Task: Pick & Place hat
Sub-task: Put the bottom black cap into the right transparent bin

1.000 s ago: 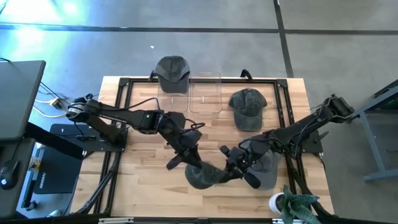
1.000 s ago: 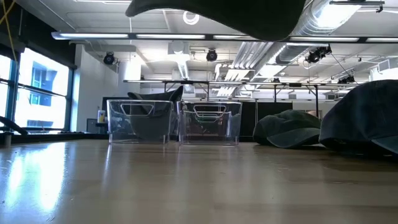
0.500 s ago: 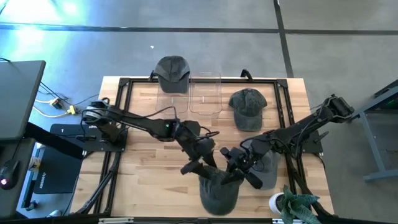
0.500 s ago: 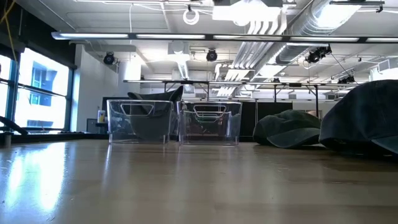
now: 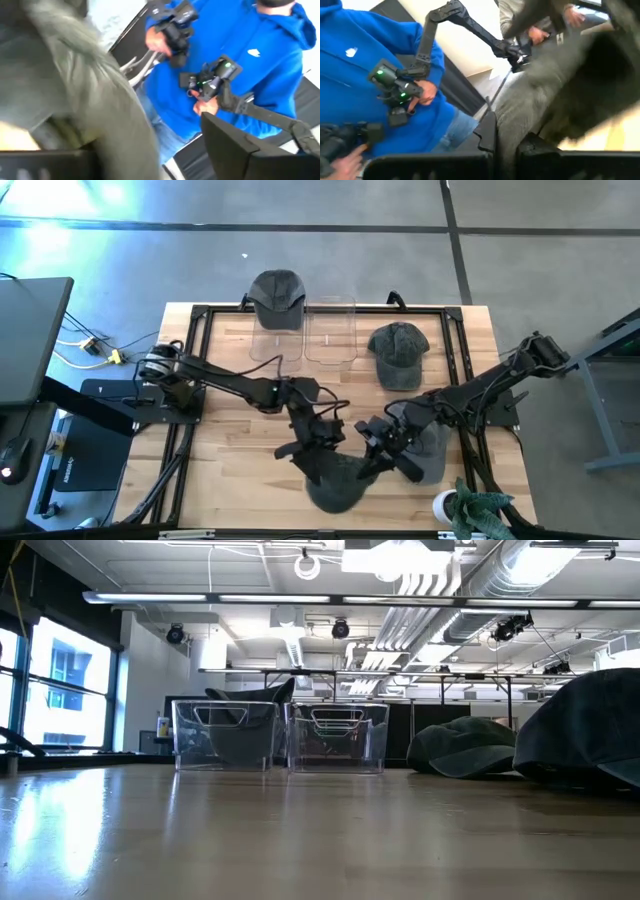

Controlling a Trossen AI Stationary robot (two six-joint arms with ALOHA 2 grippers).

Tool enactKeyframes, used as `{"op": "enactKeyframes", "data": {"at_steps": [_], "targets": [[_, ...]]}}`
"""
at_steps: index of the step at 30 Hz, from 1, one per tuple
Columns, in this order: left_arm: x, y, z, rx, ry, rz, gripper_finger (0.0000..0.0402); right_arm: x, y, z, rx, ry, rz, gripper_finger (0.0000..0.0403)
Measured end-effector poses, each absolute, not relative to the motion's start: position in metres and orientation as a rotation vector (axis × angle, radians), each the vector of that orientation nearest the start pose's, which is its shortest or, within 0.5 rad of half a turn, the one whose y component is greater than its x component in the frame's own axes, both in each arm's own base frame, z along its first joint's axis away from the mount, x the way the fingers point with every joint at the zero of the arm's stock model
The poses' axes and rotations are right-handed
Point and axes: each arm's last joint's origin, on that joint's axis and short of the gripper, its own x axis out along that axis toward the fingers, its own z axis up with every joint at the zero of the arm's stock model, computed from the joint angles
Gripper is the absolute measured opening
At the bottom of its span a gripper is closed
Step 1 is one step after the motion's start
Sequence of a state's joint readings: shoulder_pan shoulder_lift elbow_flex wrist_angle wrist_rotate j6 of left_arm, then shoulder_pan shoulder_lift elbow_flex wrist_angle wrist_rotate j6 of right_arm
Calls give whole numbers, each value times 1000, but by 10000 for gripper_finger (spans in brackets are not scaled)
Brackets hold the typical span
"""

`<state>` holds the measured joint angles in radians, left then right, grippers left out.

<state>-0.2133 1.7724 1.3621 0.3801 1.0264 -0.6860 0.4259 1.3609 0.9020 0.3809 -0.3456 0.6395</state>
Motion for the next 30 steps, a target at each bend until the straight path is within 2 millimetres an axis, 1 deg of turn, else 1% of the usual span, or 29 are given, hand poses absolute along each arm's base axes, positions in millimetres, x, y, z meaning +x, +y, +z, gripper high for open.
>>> {"op": "enactKeyframes", "data": {"at_steps": [3, 7, 9, 12, 17, 19, 22, 26, 28, 30], "targets": [[382, -113, 329, -595, 428, -1199, 139, 273, 135, 303, 668, 341, 743, 7], [372, -113, 344, -577, 387, -1215, 73, 270, 138, 309, 726, 340, 839, 3], [366, -111, 355, -558, 343, -1214, 43, 270, 139, 312, 718, 309, 862, 3], [366, -108, 357, -545, 314, -1188, 8, 270, 139, 314, 683, 272, 876, 11], [368, -106, 356, -551, 313, -1169, 11, 271, 136, 317, 689, 220, 835, 48], [368, -106, 356, -555, 308, -1151, 9, 272, 135, 321, 694, 173, 822, 73], [369, -105, 357, -557, 291, -1130, 3, 273, 132, 324, 669, 116, 794, 121], [369, -104, 362, -589, 259, -1117, 2, 273, 134, 319, 524, 93, 760, 185], [369, -104, 366, -600, 228, -1129, 2, 273, 135, 316, 459, 101, 750, 207], [367, -104, 371, -613, 195, -1146, 2, 273, 136, 314, 402, 107, 748, 221]]}}
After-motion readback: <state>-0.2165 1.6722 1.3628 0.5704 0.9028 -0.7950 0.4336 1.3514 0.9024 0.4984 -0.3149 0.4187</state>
